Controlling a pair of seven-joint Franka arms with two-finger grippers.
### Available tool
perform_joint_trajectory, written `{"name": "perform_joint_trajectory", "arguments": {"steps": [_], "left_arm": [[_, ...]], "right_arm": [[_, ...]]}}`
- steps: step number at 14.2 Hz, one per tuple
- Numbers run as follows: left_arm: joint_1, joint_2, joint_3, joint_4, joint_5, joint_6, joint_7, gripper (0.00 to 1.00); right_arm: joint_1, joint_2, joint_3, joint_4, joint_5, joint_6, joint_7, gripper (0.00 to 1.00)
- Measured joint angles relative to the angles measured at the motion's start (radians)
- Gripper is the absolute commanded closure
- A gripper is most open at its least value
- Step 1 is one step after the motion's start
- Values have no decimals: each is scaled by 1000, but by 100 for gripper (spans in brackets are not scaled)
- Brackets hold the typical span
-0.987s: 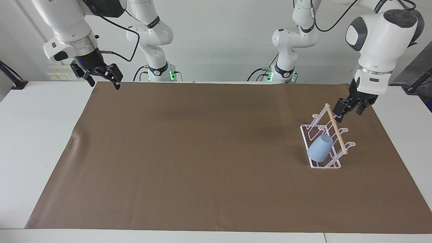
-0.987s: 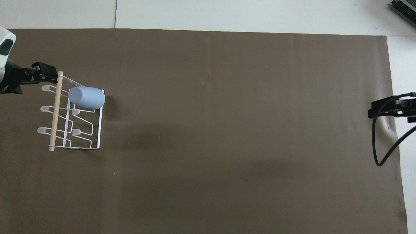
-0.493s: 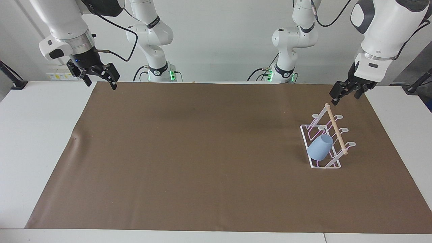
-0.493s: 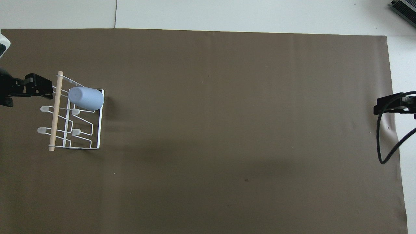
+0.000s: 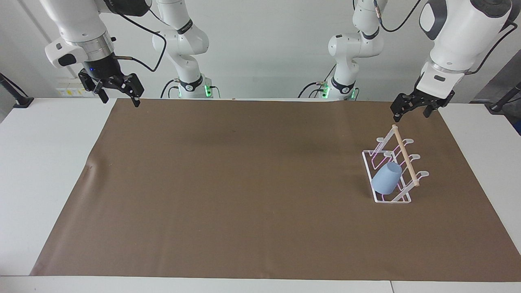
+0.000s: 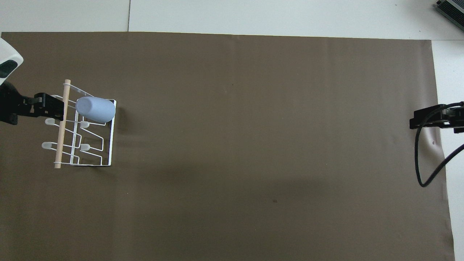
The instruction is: Hang cup on cup holder
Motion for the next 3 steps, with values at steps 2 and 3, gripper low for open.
{"name": "perform_joint_trajectory", "arguments": {"steps": [2,3], "left_arm": [[0,0,1,-1,0,0,2,0],[0,0,2,-1,0,0,3,0]], "right_arm": [[0,0,0,-2,0,-5,-8,0],[0,0,0,-4,0,-5,-10,0]]}}
